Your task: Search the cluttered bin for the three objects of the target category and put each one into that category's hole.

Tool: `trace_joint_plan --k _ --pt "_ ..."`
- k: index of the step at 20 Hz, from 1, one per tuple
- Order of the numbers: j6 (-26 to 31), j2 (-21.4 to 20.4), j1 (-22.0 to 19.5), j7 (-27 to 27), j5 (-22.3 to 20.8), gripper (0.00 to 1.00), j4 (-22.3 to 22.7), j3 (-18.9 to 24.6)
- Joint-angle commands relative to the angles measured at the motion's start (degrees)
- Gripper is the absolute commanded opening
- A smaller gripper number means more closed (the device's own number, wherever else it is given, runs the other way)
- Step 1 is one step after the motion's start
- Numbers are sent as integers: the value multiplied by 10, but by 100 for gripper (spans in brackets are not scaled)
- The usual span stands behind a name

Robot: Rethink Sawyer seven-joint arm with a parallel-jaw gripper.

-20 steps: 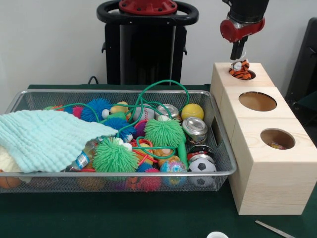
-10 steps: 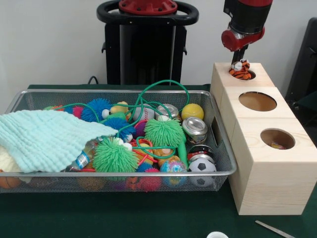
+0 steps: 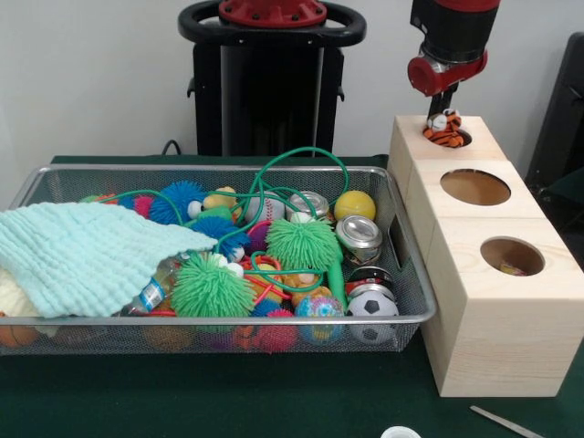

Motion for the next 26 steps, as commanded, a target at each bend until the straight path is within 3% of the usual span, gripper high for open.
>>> trace_joint_plan --k 1,13,26 --pt "-182 -7 -35 84 -14 0 -37 86" --pt "-230 -5 -29 111 -27 0 -33 81" --pt "-87 -97 -18 100 6 0 -28 68"
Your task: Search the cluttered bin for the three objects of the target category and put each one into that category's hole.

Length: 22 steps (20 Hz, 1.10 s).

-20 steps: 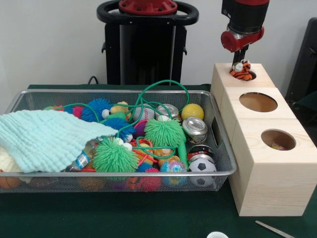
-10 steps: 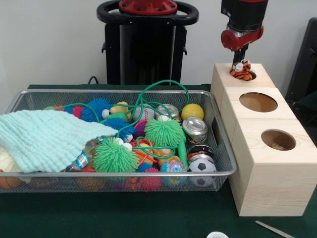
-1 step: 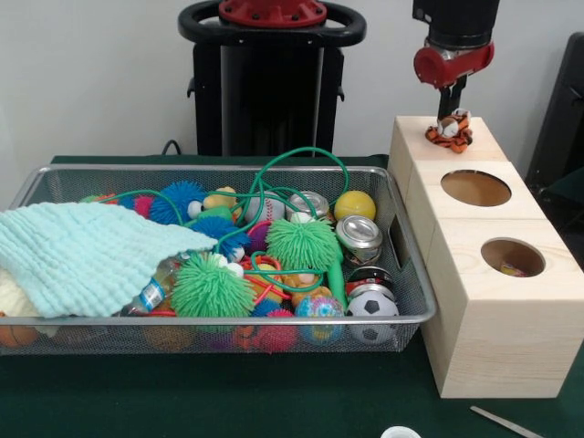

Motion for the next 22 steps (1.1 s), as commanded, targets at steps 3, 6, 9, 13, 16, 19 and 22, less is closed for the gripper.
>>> trace_joint_plan --k 3,6,9,13,16,19,22 --pt "9 -57 -6 99 32 0 -57 50" --pt "0 -54 -5 102 31 0 -53 46" --pt "4 -58 -7 101 33 0 -48 45" --pt "19 -72 -14 96 40 0 -38 47" --pt "32 -85 -19 90 43 0 -32 49" --pt "28 -91 -32 83 46 0 -20 58" --pt "18 -87 -38 84 40 0 -14 58"
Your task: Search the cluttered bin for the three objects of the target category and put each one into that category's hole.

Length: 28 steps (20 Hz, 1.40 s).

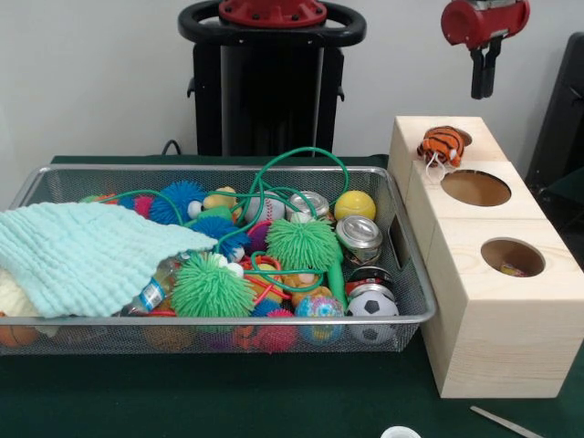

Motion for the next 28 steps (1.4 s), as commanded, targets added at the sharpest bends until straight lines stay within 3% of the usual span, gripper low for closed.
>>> trace_joint_plan --k 1,14,15,20,22,28 --pt "19 -1 -27 83 16 0 -4 38" --pt "-34 55 -51 78 -24 0 -44 7" --pt "-33 57 -52 83 -20 100 -46 4" --pt "-11 67 -1 158 2 100 -82 -86" --pt "-15 60 11 213 39 100 -80 -128" --pt "18 61 29 237 66 100 -103 -189"
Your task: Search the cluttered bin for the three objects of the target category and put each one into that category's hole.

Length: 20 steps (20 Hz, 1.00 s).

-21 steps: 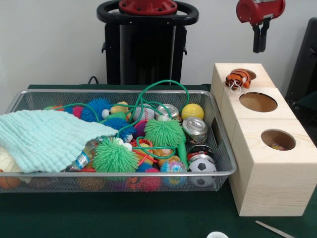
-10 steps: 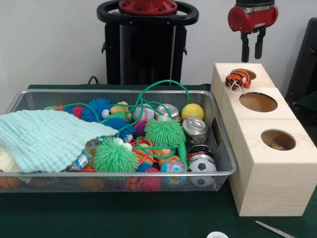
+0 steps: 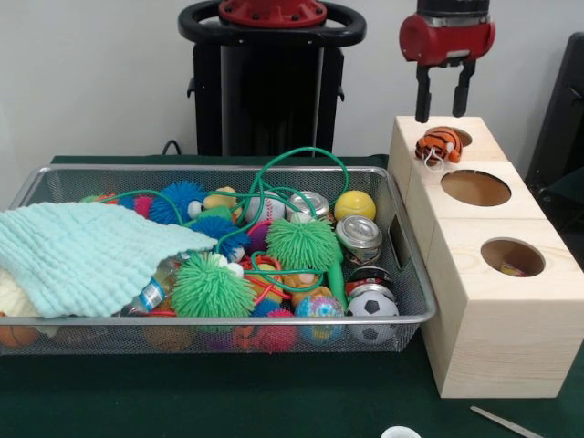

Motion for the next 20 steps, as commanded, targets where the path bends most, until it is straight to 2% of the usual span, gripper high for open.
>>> trace_joint_plan --k 1,5,11,16,20 --pt "23 20 20 228 57 100 -55 -109" --pt "13 33 50 275 85 100 -53 -151" --pt "-16 43 79 347 137 100 -31 -191" --pt "-42 57 76 384 163 100 -18 -188" --pt "-64 55 63 409 180 100 0 -171"
